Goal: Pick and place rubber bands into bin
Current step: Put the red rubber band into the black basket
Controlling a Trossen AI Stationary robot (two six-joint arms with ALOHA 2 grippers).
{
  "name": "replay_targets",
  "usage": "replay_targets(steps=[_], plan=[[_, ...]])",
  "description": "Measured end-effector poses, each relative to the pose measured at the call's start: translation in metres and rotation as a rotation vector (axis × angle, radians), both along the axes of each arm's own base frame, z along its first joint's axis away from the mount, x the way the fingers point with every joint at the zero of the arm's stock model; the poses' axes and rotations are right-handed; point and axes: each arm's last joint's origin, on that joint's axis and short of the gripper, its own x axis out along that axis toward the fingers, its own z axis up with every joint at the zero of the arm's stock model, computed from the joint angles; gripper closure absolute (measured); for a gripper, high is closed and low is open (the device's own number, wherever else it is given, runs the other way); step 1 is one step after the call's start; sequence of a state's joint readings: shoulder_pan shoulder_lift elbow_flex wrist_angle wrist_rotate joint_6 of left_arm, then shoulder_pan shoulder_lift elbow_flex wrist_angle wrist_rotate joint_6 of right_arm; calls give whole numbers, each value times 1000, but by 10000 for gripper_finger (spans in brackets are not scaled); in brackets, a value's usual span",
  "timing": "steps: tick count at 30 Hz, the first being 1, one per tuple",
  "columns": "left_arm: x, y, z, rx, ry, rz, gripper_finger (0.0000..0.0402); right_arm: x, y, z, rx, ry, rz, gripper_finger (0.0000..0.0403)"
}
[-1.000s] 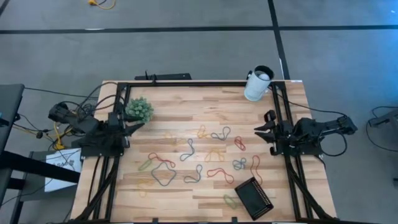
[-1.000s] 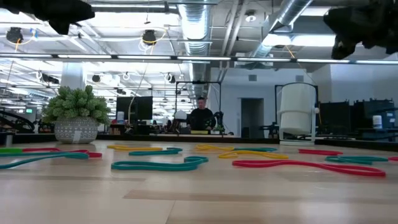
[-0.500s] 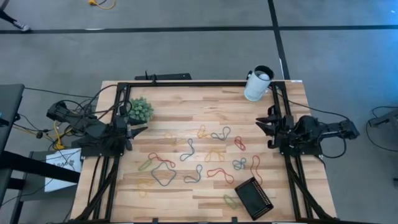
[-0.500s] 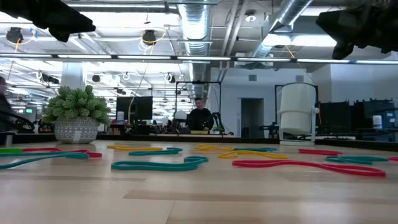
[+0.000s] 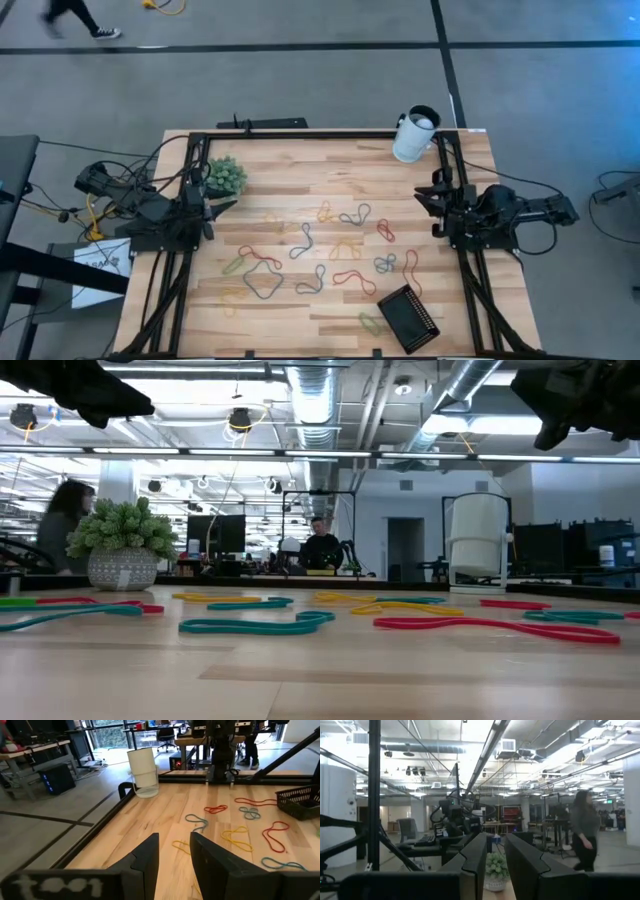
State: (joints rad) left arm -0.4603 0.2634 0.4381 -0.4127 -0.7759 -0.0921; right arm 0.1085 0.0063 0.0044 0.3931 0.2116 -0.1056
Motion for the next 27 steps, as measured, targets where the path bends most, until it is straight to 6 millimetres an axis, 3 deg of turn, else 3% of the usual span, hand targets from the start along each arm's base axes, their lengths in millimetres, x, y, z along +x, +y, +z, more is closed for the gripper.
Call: replay_targets(steps=[4, 10, 16, 20, 22, 27], plan=[[0, 0, 0, -22, -6, 16, 301, 1, 0, -2, 64, 18, 27, 335], [2, -7, -4, -76, 57, -226, 301, 8, 1, -9, 151, 93, 60, 335], [10, -10, -8, -73, 96, -182, 301, 20, 1, -13, 235, 161, 49, 335], [20, -12, -7, -24, 80, -69, 301, 35, 1, 6, 175, 246, -55, 335], [25, -13, -6, 4, 74, -1, 301, 47, 2, 12, 170, 344, -68, 335], [34, -15, -12, 35, 109, 86, 301, 76, 8, -4, 299, 716, -76, 335]])
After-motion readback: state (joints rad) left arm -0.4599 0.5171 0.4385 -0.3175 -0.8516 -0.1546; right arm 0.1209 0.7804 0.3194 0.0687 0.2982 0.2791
